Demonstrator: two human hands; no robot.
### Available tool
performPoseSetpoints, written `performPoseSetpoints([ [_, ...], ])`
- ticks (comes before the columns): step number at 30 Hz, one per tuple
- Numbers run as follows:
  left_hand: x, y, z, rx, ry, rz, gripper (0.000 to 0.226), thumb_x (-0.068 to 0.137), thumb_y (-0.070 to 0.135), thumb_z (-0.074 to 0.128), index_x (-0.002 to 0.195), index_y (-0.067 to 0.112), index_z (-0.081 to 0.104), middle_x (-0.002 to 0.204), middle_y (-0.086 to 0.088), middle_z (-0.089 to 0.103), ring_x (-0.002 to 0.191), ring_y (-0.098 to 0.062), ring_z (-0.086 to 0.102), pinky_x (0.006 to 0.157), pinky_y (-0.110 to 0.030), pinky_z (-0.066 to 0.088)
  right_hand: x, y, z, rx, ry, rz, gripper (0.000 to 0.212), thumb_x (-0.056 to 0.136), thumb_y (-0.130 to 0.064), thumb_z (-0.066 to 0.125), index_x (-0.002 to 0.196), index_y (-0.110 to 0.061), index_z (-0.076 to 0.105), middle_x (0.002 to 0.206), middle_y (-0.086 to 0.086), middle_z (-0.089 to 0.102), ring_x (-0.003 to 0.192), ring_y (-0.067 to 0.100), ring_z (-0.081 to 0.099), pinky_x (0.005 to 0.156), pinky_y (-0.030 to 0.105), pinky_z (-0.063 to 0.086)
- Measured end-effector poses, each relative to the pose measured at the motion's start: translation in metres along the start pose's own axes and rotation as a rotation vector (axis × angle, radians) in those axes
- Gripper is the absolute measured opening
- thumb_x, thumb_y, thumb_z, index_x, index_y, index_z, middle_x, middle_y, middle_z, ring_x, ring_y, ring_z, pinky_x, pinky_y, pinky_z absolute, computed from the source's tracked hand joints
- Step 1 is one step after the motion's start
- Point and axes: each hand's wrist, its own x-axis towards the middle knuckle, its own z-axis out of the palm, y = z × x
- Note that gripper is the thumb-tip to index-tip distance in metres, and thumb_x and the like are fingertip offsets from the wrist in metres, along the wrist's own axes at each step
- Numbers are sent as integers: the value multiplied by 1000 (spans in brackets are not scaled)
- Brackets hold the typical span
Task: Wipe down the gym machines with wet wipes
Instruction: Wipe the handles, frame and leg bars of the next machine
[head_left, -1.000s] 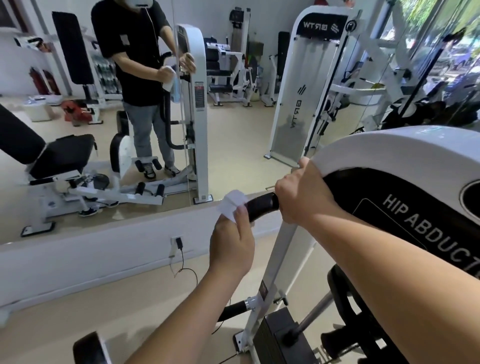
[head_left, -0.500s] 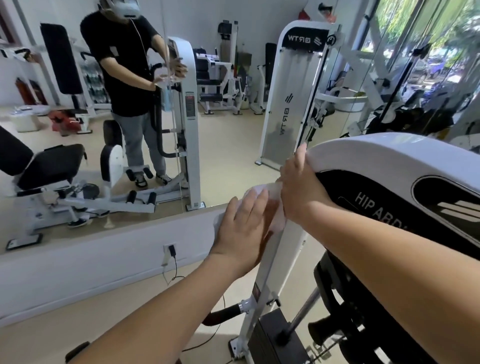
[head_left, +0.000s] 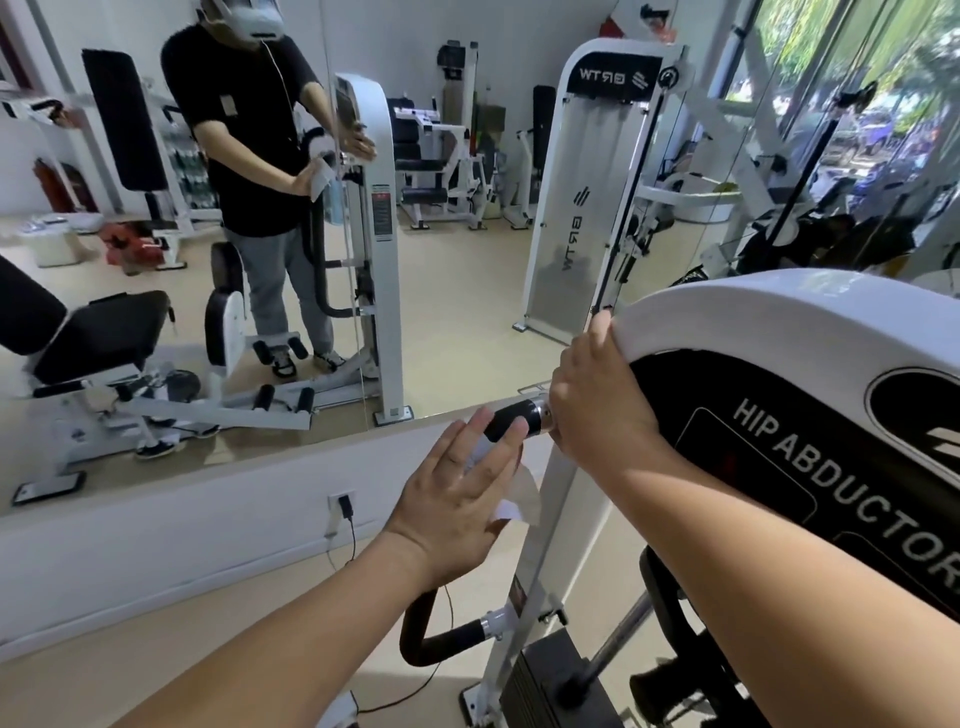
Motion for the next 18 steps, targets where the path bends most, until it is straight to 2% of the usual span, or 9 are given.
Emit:
performPoseSetpoints([
  [2, 4, 3, -1, -63, 25, -36, 70, 88, 37, 48, 150, 5, 47, 171, -1, 12, 158, -34, 4, 129, -46, 1, 0, -1, 1, 8, 7, -1, 48, 103, -49, 40, 124, -15, 67, 120, 13, 64, 117, 41, 47, 111, 71, 11],
  [5, -17, 10, 6, -152, -9, -128, 88, 82, 31, 57, 160, 5, 26, 173, 1, 1, 159, -31, -5, 129, -44, 7, -3, 0, -1, 30, 17, 5, 46, 103, -48, 39, 120, -15, 67, 117, 11, 64, 116, 40, 48, 112, 68, 13],
  [7, -45, 21, 9, -164, -154, -185, 95, 82, 35, 54, 163, 8, 12, 174, -2, 1, 158, -34, -11, 126, -47, 24, -3, 1, -1, 51, 19, 16, 45, 103, -45, 38, 121, -16, 67, 118, 11, 64, 116, 38, 47, 113, 65, 13],
  [8, -59, 25, 8, -161, -217, -199, 89, 85, 36, 48, 163, 10, 12, 173, -2, 8, 158, -35, -13, 122, -49, 34, -3, 1, -1, 61, 16, 20, 44, 103, -44, 38, 121, -17, 67, 119, 10, 63, 117, 38, 47, 114, 65, 13],
  [10, -81, 27, -1, -283, -254, -212, 72, 93, 30, 38, 161, 13, 27, 171, 2, 19, 159, -30, -11, 122, -49, 33, -3, 0, 0, 72, 10, 26, 41, 103, -43, 38, 120, -19, 67, 118, 9, 63, 117, 37, 46, 115, 64, 14],
  [13, -63, 24, -31, -598, 62, -320, 46, 98, 22, 38, 137, 14, 61, 152, 3, 53, 155, -24, 26, 126, -52, 15, -4, 1, -1, 85, 19, 20, 39, 101, -43, 38, 112, -22, 68, 110, 6, 64, 112, 35, 49, 114, 61, 18],
  [15, -28, 21, -57, -758, 268, -573, 40, 106, 37, 32, 121, 20, 65, 129, 5, 64, 139, -21, 47, 124, -42, 24, -5, 1, -3, 89, 27, 25, 39, 100, -44, 38, 108, -22, 69, 106, 5, 63, 109, 34, 50, 113, 58, 20],
  [16, -9, 21, -72, -871, 304, -764, 43, 107, 48, 29, 115, 23, 64, 119, 7, 64, 129, -20, 53, 115, -33, 34, -5, 2, -4, 90, 31, 33, 40, 100, -45, 38, 109, -22, 69, 106, 6, 63, 109, 34, 50, 113, 58, 20],
  [18, 22, 15, -96, -1114, 237, -1196, 42, 105, 58, 34, 97, 24, 57, 97, 5, 59, 103, -20, 58, 83, -25, 44, -5, 1, -2, 86, 30, 48, 40, 100, -45, 38, 110, -21, 69, 107, 6, 63, 109, 33, 50, 113, 57, 20],
])
